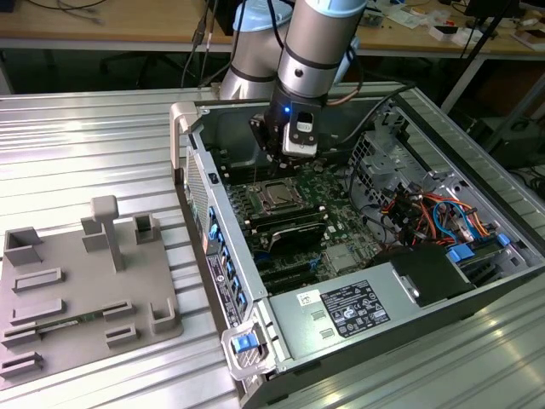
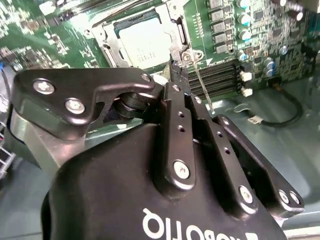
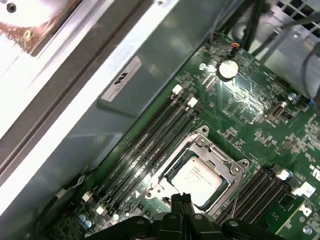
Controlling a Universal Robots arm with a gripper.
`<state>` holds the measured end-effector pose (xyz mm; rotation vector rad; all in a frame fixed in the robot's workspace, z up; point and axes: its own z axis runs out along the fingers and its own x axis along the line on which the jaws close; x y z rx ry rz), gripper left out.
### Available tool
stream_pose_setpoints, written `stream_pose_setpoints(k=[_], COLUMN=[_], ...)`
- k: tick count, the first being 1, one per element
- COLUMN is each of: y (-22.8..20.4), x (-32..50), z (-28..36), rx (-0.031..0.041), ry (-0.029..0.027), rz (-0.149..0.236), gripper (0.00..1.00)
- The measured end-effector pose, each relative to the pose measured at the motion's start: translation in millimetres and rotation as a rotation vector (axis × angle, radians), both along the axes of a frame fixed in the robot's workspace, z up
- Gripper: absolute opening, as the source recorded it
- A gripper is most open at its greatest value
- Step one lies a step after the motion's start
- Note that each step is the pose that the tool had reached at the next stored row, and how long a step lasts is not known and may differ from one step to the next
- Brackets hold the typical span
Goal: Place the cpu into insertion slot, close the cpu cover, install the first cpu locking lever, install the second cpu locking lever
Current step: 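Install the first cpu locking lever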
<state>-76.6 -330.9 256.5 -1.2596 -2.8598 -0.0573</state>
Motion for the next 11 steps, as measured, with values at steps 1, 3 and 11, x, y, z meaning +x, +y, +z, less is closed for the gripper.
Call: stream_pose_setpoints(k=[1,3,11], y=[0.0,0.0,0.0], x=[0.0,-0.1,-10.9], z=[-0.1,-0.4,-2.3], rx=[0.0,-0.0002,-0.0001], ry=[0.0,0.0001,0.0001], rz=[0.02,0.059,0.145], gripper=[0.11,0.11,0.11])
